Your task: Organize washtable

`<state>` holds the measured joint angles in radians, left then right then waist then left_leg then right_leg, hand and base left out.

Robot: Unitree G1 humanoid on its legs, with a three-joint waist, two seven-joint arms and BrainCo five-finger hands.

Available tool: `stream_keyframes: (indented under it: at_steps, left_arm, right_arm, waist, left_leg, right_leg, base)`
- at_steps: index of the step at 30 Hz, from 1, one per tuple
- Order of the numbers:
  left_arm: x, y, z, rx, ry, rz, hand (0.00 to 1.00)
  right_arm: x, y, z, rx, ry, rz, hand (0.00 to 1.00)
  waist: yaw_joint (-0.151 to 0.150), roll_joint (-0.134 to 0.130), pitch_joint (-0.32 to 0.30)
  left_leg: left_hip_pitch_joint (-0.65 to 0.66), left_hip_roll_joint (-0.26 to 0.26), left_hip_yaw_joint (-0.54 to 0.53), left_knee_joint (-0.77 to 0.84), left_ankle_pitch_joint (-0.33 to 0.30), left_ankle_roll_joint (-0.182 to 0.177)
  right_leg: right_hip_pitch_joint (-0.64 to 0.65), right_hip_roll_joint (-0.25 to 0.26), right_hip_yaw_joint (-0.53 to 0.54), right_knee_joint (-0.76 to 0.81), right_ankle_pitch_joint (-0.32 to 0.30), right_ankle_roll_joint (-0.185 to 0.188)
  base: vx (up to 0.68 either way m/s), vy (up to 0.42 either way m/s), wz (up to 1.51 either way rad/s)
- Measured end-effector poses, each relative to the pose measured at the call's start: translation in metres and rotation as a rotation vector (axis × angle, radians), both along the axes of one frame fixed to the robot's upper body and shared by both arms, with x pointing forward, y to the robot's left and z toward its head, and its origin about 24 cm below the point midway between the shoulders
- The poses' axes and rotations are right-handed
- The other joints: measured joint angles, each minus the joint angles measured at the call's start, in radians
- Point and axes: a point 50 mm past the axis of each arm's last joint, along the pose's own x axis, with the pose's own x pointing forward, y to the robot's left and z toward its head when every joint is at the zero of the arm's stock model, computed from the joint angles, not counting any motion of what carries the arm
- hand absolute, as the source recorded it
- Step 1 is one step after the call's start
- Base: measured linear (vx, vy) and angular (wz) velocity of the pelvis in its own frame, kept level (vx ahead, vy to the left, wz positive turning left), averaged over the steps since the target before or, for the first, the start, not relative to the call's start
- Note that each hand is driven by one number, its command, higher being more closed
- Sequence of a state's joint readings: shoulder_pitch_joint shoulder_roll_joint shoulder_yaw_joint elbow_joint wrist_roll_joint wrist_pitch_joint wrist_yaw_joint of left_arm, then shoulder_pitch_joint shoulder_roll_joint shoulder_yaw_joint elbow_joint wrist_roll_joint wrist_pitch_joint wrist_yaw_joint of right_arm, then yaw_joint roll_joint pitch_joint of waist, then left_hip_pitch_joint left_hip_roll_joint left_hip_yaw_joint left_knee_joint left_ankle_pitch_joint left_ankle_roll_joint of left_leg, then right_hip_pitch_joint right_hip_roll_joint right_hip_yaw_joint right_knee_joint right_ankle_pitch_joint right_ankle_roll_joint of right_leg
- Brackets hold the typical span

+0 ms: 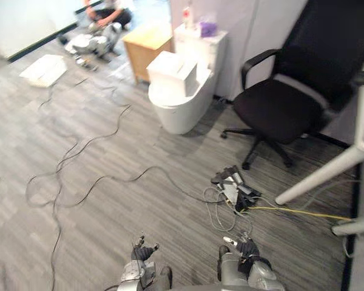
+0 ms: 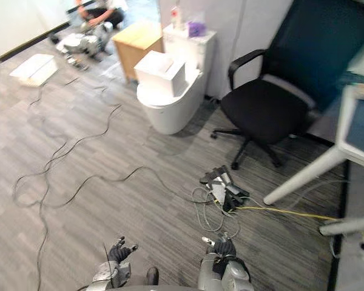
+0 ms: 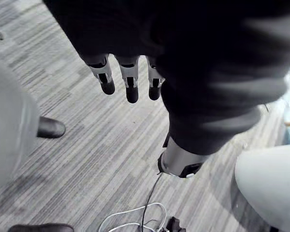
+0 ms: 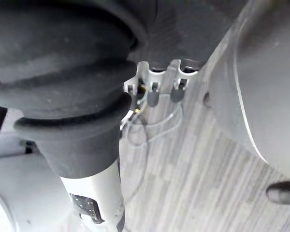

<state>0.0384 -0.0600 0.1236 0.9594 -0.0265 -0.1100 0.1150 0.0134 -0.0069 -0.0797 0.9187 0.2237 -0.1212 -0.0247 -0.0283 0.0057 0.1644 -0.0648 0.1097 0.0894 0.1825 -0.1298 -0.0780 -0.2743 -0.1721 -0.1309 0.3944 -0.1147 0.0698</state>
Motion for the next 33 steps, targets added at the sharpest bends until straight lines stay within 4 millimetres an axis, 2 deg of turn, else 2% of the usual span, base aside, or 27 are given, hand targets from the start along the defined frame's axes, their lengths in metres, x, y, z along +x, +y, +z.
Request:
stream_keyframes:
  at_steps: [1, 2, 4, 6, 7, 8, 9, 10, 12, 13, 14, 15, 16, 18, 22, 23, 24, 25, 26, 27, 28, 30, 33]
  left_arm:
    - [-0.001, -0.005, -0.001, -0.006, 0.011, -0.035, 0.00]
    - [-0.001, -0.008, -0.001, -0.005, 0.012, -0.054, 0.00]
    - [0.002, -0.013, 0.001, -0.001, -0.002, -0.099, 0.00]
    - [0.005, -0.015, 0.003, 0.010, -0.016, -0.142, 0.00]
    - [0.006, -0.014, 0.004, 0.020, -0.020, -0.168, 0.00]
    - [0.007, -0.012, 0.004, 0.034, -0.022, -0.192, 0.00]
    - [0.010, -0.012, 0.005, 0.041, -0.027, -0.204, 0.00]
    - [0.012, -0.011, 0.006, 0.049, -0.023, -0.217, 0.00]
    - [0.016, -0.012, 0.008, 0.061, -0.038, -0.241, 0.00]
    - [0.018, -0.018, 0.009, 0.056, -0.050, -0.260, 0.00]
    - [0.018, -0.012, 0.010, 0.077, -0.051, -0.276, 0.00]
    - [0.018, -0.005, 0.009, 0.097, -0.046, -0.278, 0.00]
    - [0.015, 0.002, 0.007, 0.113, -0.020, -0.273, 0.00]
    - [-0.002, 0.004, -0.001, 0.104, 0.037, -0.257, 0.00]
    - [-0.007, 0.011, -0.003, 0.107, 0.055, -0.218, 0.00]
    - [-0.008, 0.011, -0.003, 0.106, 0.058, -0.218, 0.00]
    - [-0.009, 0.013, -0.004, 0.108, 0.062, -0.211, 0.00]
    - [-0.011, 0.019, -0.004, 0.117, 0.072, -0.191, 0.00]
    - [-0.011, 0.024, -0.004, 0.125, 0.074, -0.179, 0.00]
    - [-0.011, 0.034, -0.003, 0.143, 0.074, -0.147, 0.00]
    - [-0.013, 0.038, -0.004, 0.143, 0.083, -0.124, 0.00]
    - [-0.015, 0.039, -0.005, 0.131, 0.092, -0.092, 0.00]
    - [-0.018, 0.036, -0.006, 0.121, 0.096, -0.086, 0.00]
  right_arm:
    - [0.000, -0.001, 0.000, -0.005, 0.010, -0.001, 0.00]
    - [-0.001, -0.001, -0.001, -0.010, 0.015, -0.005, 0.00]
    - [0.000, -0.002, 0.000, -0.016, 0.015, -0.007, 0.00]
    - [0.007, -0.006, 0.003, -0.033, -0.002, 0.002, 0.00]
    - [0.010, -0.007, 0.004, -0.043, -0.009, 0.014, 0.00]
    - [0.010, -0.005, 0.003, -0.041, -0.004, 0.019, 0.00]
    - [0.010, -0.006, 0.003, -0.044, 0.004, 0.022, 0.00]
    - [0.010, -0.006, 0.001, -0.047, 0.024, 0.024, 0.00]
    - [0.000, -0.009, -0.003, -0.050, 0.055, 0.011, 0.00]
    - [-0.002, -0.014, -0.003, -0.062, 0.057, 0.004, 0.00]
    - [-0.001, -0.009, -0.003, -0.051, 0.055, 0.006, 0.00]
    - [0.001, -0.004, -0.003, -0.041, 0.047, 0.007, 0.00]
    - [0.007, -0.002, -0.001, -0.036, 0.035, 0.007, 0.00]
    - [0.011, -0.005, 0.001, -0.052, 0.026, 0.012, 0.00]
    - [0.009, 0.001, -0.001, -0.049, 0.043, 0.047, 0.00]
    - [0.008, 0.002, -0.001, -0.047, 0.046, 0.048, 0.00]
    - [0.007, 0.001, 0.000, -0.048, 0.038, 0.045, 0.00]
    - [0.003, 0.001, -0.002, -0.044, 0.048, 0.041, 0.00]
    - [0.001, 0.003, -0.003, -0.039, 0.052, 0.039, 0.00]
    - [-0.002, 0.006, -0.005, -0.027, 0.062, 0.039, 0.00]
    - [-0.004, 0.008, -0.006, -0.019, 0.066, 0.038, 0.00]
    - [-0.005, 0.005, -0.005, -0.021, 0.063, 0.024, 0.00]
    - [-0.008, 0.002, -0.005, -0.027, 0.059, 0.020, 0.00]
  waist:
    - [-0.012, 0.005, 0.001]
    - [-0.013, 0.016, 0.000]
    - [-0.006, 0.005, 0.004]
    - [0.008, -0.005, -0.005]
    - [0.008, -0.002, -0.006]
    - [-0.010, 0.010, -0.011]
    - [-0.016, 0.013, -0.008]
    - [-0.020, 0.021, -0.004]
    - [-0.022, 0.022, 0.001]
    - [-0.028, 0.049, 0.008]
    - [-0.027, 0.048, 0.002]
    - [-0.027, 0.016, -0.003]
    - [-0.019, 0.008, 0.007]
    - [-0.016, 0.018, 0.014]
    - [-0.015, 0.014, 0.033]
    - [-0.020, 0.013, 0.036]
    - [-0.028, 0.010, 0.040]
    - [-0.037, 0.009, 0.047]
    - [-0.037, -0.007, 0.045]
    - [-0.029, -0.055, 0.046]
    - [-0.013, -0.050, 0.050]
    - [-0.013, -0.039, 0.048]
    - [-0.013, -0.030, 0.039]
  left_leg:
    - [0.010, 0.030, 0.080, -0.004, 0.016, -0.021]
    - [0.029, 0.044, 0.133, -0.012, 0.019, -0.021]
    - [0.045, 0.060, 0.169, -0.039, 0.042, -0.029]
    - [0.039, 0.047, 0.178, -0.091, 0.102, -0.021]
    - [0.036, 0.034, 0.181, -0.166, 0.159, -0.018]
    - [0.057, 0.023, 0.187, -0.258, 0.207, -0.025]
    - [0.043, 0.025, 0.224, -0.216, 0.165, -0.022]
    - [0.011, 0.031, 0.289, -0.108, 0.091, -0.013]
    - [0.017, 0.021, 0.287, -0.111, 0.128, -0.002]
    - [0.039, 0.035, 0.261, -0.154, 0.153, 0.014]
    - [0.037, 0.021, 0.214, -0.213, 0.195, 0.007]
    - [0.041, -0.003, 0.203, -0.245, 0.210, 0.003]
    - [0.050, -0.013, 0.186, -0.285, 0.224, 0.009]
    - [0.053, -0.024, 0.178, -0.286, 0.238, 0.020]
    - [0.081, -0.058, 0.139, -0.286, 0.236, 0.032]
    - [0.081, -0.058, 0.125, -0.286, 0.232, 0.043]
    - [0.079, -0.062, 0.086, -0.286, 0.228, 0.050]
    - [0.079, -0.067, 0.049, -0.286, 0.228, 0.050]
    - [0.078, -0.074, 0.041, -0.286, 0.228, 0.050]
    - [0.077, -0.094, 0.036, -0.286, 0.230, 0.050]
    - [0.072, -0.094, 0.035, -0.286, 0.230, 0.050]
    - [0.062, -0.090, 0.030, -0.286, 0.229, 0.050]
    - [0.051, -0.088, 0.026, -0.285, 0.230, 0.050]
  right_leg:
    - [0.038, 0.005, -0.064, -0.001, -0.011, -0.019]
    - [0.073, 0.016, -0.102, -0.004, -0.017, -0.028]
    - [0.118, 0.029, -0.141, -0.016, -0.023, -0.037]
    - [0.119, 0.030, -0.171, -0.042, -0.023, -0.036]
    - [0.126, 0.029, -0.189, -0.085, -0.020, -0.040]
    - [0.150, 0.021, -0.242, -0.153, -0.006, -0.046]
    - [0.155, 0.019, -0.265, -0.167, -0.005, -0.045]
    - [0.173, 0.009, -0.310, -0.159, -0.004, -0.044]
    - [0.209, -0.012, -0.394, -0.104, -0.002, -0.049]
    - [0.186, -0.015, -0.427, -0.039, -0.014, -0.062]
    - [0.186, 0.030, -0.402, -0.152, 0.009, -0.056]
    - [0.186, 0.033, -0.388, -0.217, 0.076, -0.073]
    - [0.196, 0.017, -0.416, -0.231, 0.077, -0.070]
    - [0.201, 0.005, -0.417, -0.223, 0.078, -0.070]
    - [0.223, -0.036, -0.403, -0.157, 0.058, -0.045]
    - [0.215, -0.039, -0.365, -0.132, 0.053, -0.046]
    - [0.195, -0.029, -0.233, -0.083, 0.047, -0.062]
    - [0.194, 0.006, -0.064, -0.081, 0.010, -0.090]
    - [0.198, 0.018, 0.002, -0.100, -0.023, -0.091]
    - [0.212, 0.016, 0.046, -0.117, -0.054, -0.024]
    - [0.211, 0.019, 0.029, -0.116, -0.055, -0.023]
    - [0.212, 0.020, 0.013, -0.122, -0.056, -0.021]
    - [0.227, 0.021, -0.002, -0.160, -0.057, 0.002]
  base:
    - [0.33, -0.303, 1.54]
    - [0.25, -0.229, 1.27]
    - [0.12, -0.132, 0.80]
    - [0.04, -0.097, 0.56]
    - [0.04, -0.032, 0.84]
    - [0.04, 0.027, 0.95]
    - [0.05, 0.085, 1.13]
    - [0.02, 0.075, 1.26]
    - [-0.01, 0.027, 1.37]
    - [-0.08, 0.011, 1.30]
    - [-0.10, 0.015, 1.21]
    - [-0.07, 0.010, 0.96]
    - [-0.04, 0.045, 0.52]
    - [-0.05, 0.075, 0.23]
    - [-0.08, 0.075, 0.18]
    - [-0.12, 0.102, 0.51]
    - [-0.09, 0.121, 0.89]
    - [-0.07, 0.120, 0.98]
    - [-0.05, 0.034, 0.95]
    - [-0.06, -0.047, 0.60]
    - [-0.07, -0.068, 0.44]
    - [-0.04, -0.030, 0.23]
    - [0.02, 0.005, 0.15]
